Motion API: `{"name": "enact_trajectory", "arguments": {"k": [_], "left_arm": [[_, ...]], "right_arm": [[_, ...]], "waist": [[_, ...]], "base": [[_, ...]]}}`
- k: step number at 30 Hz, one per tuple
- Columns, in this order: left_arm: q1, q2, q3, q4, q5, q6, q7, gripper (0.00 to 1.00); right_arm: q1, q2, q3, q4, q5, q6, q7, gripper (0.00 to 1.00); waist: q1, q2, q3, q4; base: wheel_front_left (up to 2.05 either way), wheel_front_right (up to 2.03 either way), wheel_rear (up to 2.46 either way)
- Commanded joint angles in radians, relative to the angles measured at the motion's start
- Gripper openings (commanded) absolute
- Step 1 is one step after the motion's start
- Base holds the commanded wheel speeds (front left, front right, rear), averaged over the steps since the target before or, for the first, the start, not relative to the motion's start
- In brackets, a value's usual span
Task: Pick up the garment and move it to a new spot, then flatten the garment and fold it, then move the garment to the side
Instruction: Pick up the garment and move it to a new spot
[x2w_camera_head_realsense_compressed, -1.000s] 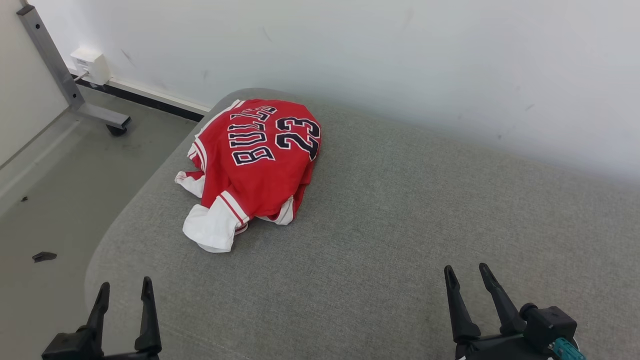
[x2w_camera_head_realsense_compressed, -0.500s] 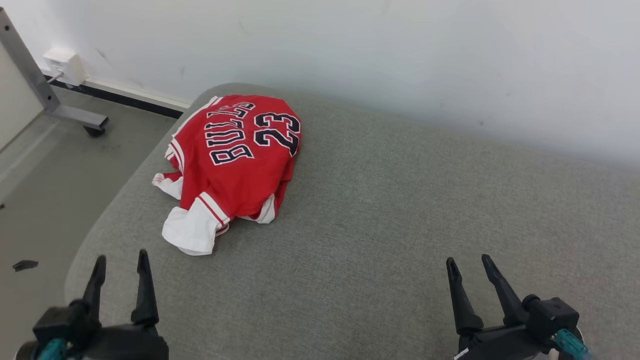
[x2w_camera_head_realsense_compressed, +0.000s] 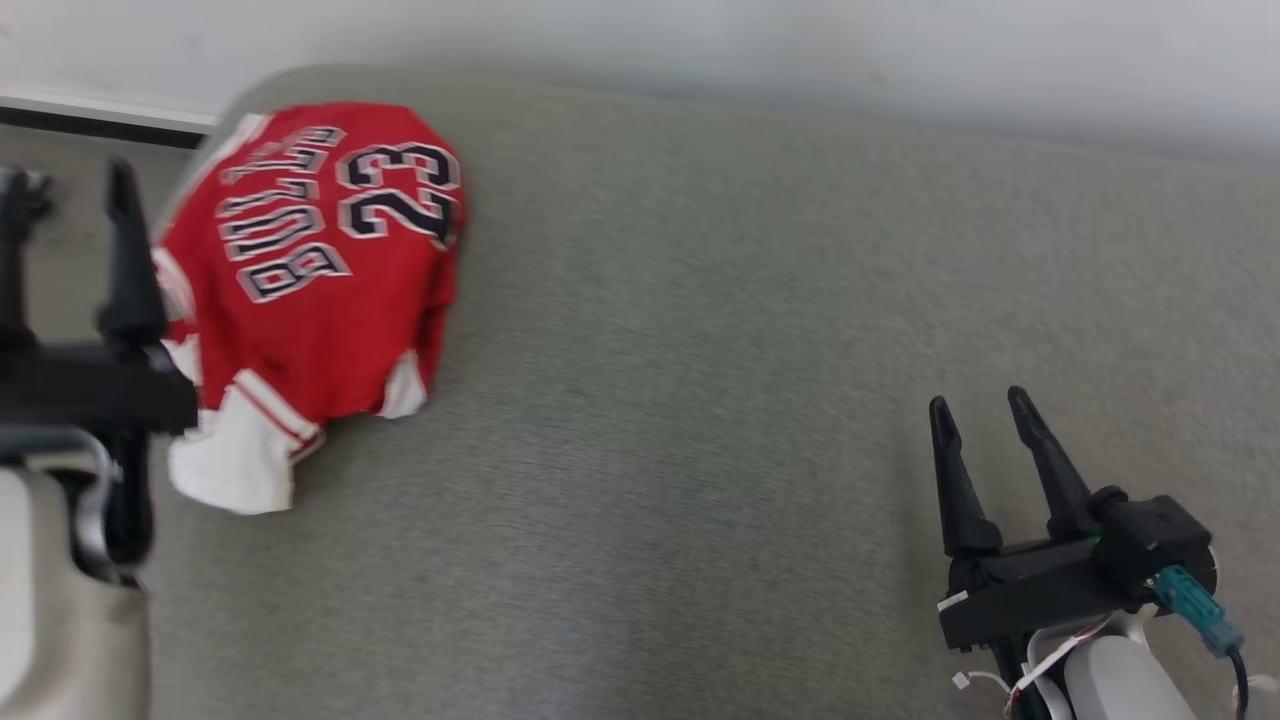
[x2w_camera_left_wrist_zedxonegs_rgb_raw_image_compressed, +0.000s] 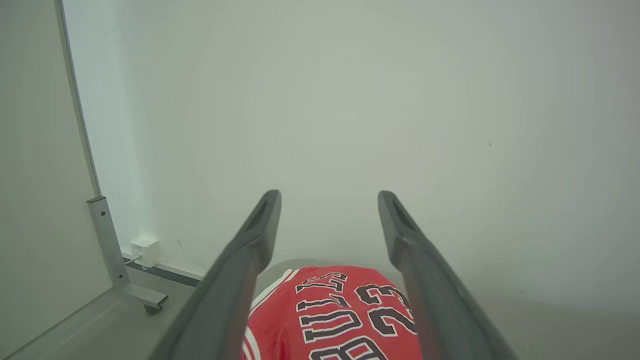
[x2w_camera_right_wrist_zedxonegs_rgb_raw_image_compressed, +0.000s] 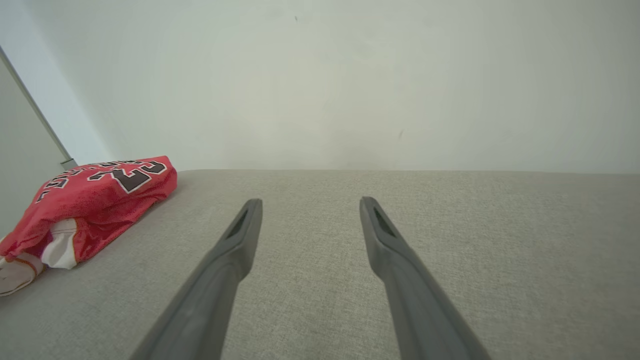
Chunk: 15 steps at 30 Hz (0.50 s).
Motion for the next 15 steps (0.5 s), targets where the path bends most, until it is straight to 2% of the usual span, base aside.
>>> {"name": "enact_trajectory", "arguments": {"k": [1,8,15], "left_arm": [[-0.038,0.018,0.006,0.006,-0.006,-0.002,0.014,1.0],[-0.191,0.111,0.043,0.092,-0.041,-0.001,0.107,1.0],[-0.247,0.179,0.043,0.225,-0.04,0.002,0.216,1.0]], "right_arm": [[-0.012,-0.003,-0.006,-0.007,-0.008,-0.002,-0.001,1.0],[-0.042,0.002,-0.049,-0.031,-0.031,-0.002,-0.001,1.0],[-0.043,0.008,-0.062,-0.044,-0.038,-0.002,-0.001,1.0]], "waist": [[-0.0004,-0.0002,0.143,-0.154],[-0.0004,-0.0002,0.201,-0.241],[-0.0004,-0.0002,0.202,-0.273]], "base": [[0.0,0.0,0.0],[0.0,0.0,0.0],[0.0,0.0,0.0]]}}
